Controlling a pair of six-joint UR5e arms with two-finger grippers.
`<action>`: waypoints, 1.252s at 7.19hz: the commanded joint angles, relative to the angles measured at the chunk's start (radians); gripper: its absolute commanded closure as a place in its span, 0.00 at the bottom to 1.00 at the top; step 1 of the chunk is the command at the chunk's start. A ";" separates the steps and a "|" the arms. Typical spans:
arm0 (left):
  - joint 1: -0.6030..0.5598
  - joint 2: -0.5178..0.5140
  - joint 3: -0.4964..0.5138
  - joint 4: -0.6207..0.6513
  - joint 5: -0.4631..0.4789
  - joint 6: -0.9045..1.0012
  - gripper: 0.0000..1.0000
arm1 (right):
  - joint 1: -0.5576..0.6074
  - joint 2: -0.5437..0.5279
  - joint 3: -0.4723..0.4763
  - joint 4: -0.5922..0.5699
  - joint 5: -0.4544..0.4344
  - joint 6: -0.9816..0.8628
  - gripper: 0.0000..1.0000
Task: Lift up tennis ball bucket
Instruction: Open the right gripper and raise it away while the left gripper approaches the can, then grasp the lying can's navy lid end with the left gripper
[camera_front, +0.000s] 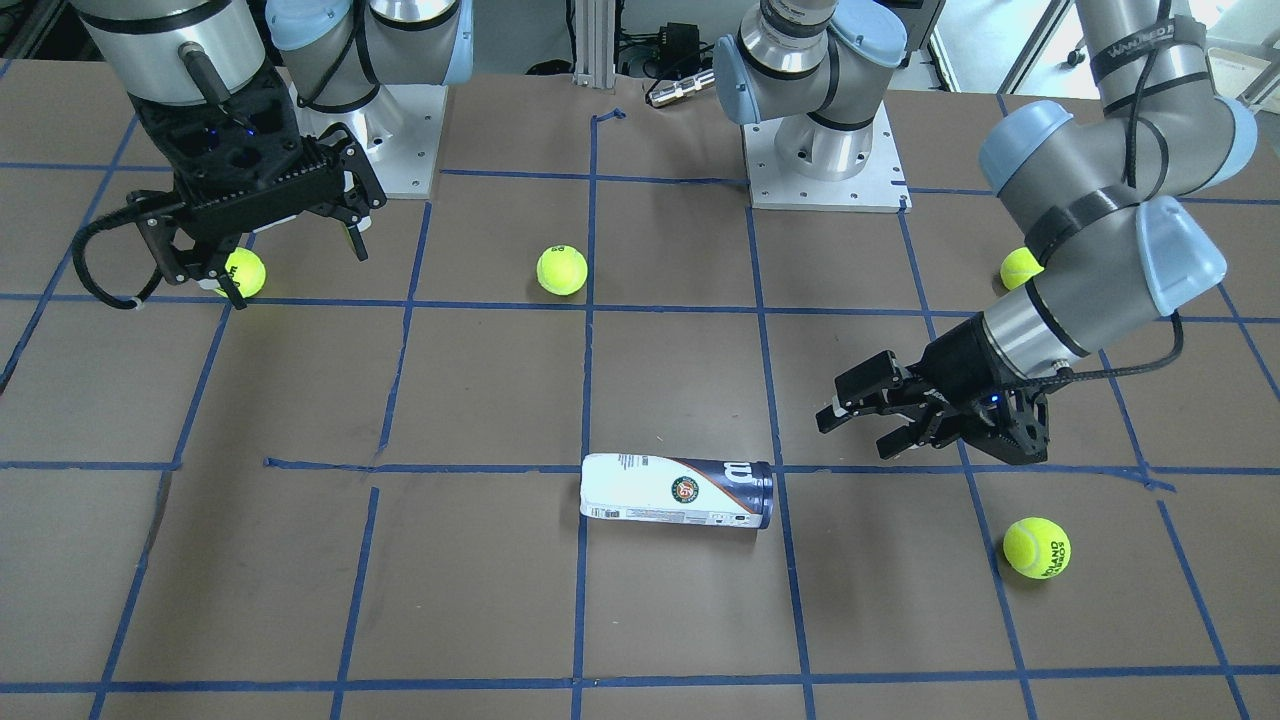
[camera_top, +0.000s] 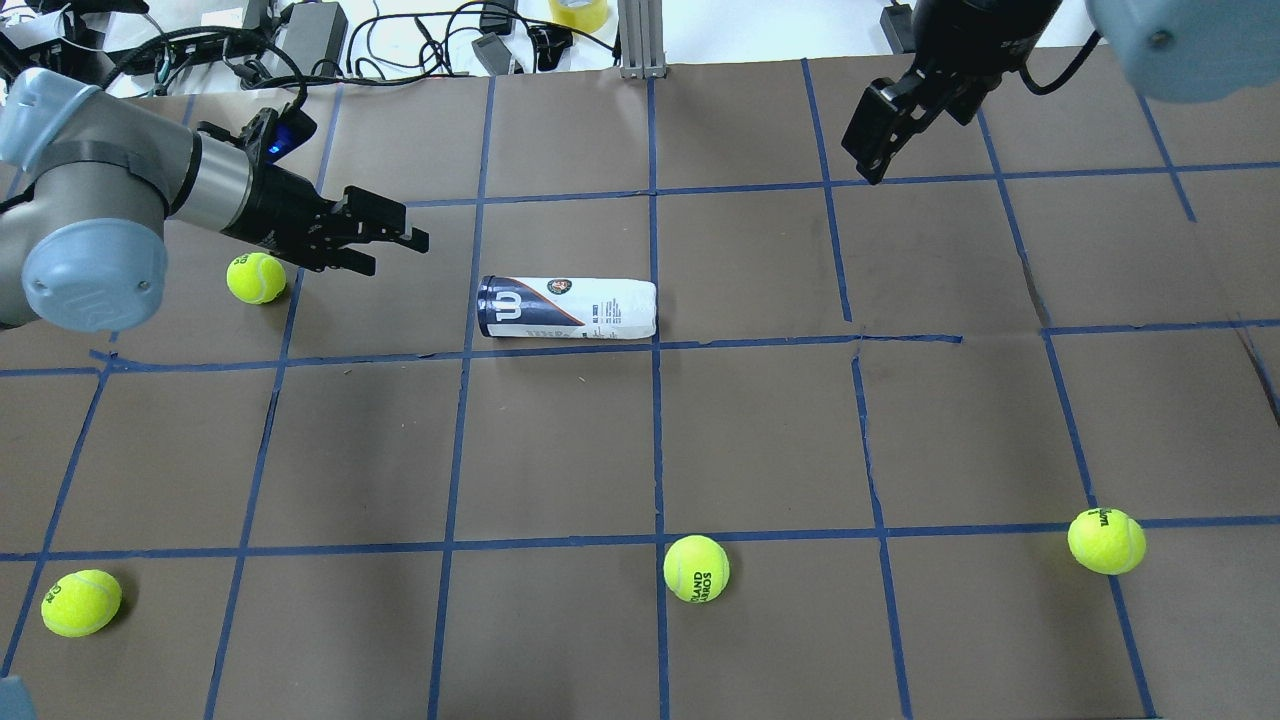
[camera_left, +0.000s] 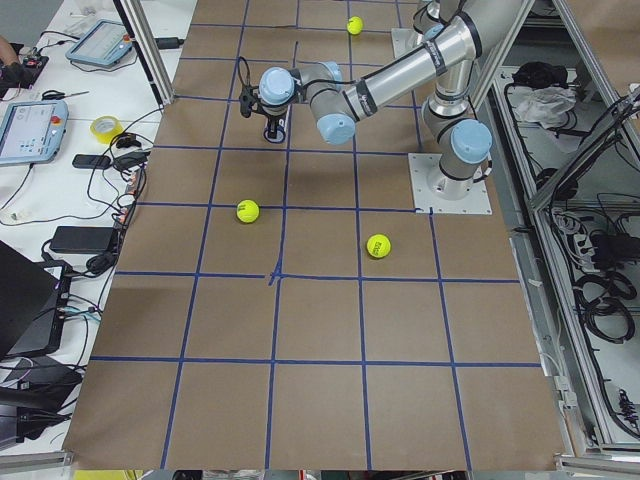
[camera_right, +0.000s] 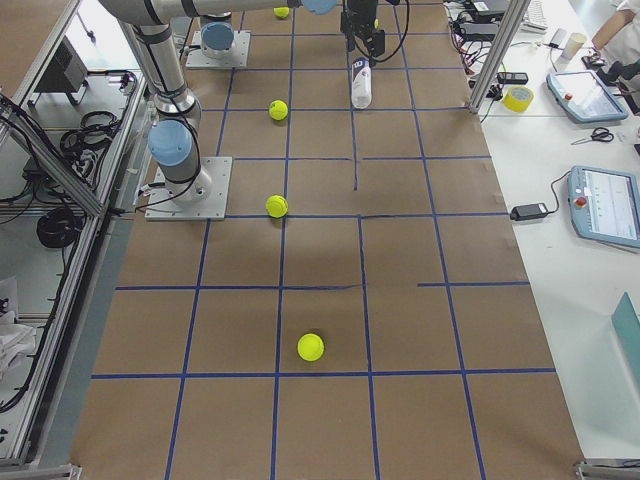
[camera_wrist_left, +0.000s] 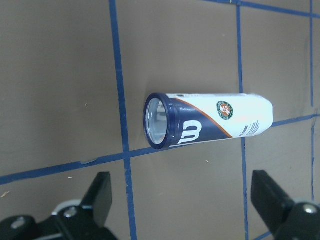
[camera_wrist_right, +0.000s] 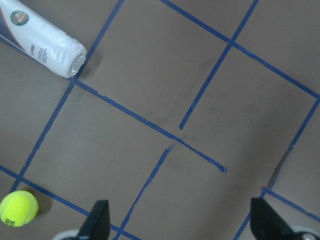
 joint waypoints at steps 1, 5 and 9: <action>-0.045 -0.080 -0.003 0.063 -0.050 -0.008 0.00 | -0.006 -0.009 0.001 0.005 -0.004 0.323 0.00; -0.079 -0.172 -0.060 0.158 -0.104 -0.008 0.00 | -0.060 -0.017 0.004 0.058 -0.001 0.477 0.00; -0.100 -0.208 -0.066 0.207 -0.107 -0.022 0.00 | -0.060 -0.017 0.007 0.065 0.003 0.585 0.00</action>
